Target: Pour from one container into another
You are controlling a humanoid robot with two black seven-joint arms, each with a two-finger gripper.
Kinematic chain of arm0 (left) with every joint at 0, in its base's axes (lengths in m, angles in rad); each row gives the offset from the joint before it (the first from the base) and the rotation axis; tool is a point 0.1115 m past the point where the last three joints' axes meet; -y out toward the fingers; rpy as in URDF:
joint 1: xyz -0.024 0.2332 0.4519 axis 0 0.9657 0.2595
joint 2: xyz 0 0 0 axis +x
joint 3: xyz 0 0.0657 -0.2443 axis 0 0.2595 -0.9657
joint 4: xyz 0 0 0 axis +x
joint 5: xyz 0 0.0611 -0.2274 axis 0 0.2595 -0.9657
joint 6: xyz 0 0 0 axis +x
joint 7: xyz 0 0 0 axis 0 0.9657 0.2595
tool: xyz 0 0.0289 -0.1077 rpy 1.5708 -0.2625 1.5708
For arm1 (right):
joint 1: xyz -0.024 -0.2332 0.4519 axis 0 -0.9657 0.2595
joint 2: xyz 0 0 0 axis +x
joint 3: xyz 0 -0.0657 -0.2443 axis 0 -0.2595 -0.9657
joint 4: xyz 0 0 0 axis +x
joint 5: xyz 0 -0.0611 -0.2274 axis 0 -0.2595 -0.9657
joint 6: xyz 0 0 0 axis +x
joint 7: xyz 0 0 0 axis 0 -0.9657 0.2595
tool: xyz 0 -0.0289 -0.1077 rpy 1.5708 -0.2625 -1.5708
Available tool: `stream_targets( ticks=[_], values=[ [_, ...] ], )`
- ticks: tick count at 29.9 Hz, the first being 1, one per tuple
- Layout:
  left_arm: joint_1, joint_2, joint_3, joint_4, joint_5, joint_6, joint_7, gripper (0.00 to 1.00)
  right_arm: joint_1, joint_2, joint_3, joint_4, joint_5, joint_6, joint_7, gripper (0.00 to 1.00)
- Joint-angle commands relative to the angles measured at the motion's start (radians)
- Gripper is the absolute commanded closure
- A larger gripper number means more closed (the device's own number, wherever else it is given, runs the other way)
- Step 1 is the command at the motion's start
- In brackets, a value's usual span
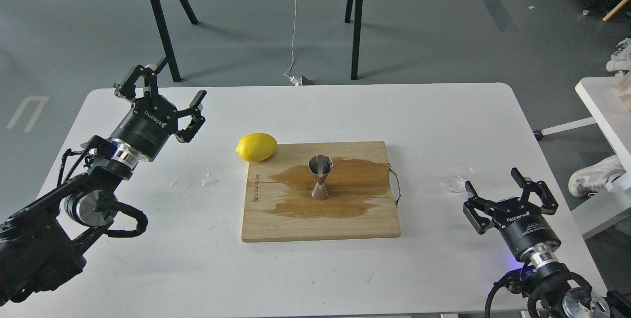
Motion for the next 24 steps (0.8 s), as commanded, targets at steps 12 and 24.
stream_targets(
  ticks=[12, 24],
  values=[
    [0.001, 0.000, 0.003, 0.006, 0.005, 0.000, 0.000, 0.07, 0.040, 0.088, 0.005, -0.045, 0.049, -0.191, -0.003, 0.01],
    [0.003, 0.000, 0.004, 0.026, 0.006, 0.000, 0.000, 0.07, 0.081, 0.091, 0.017, -0.045, 0.086, -0.345, -0.003, 0.01]
  ],
)
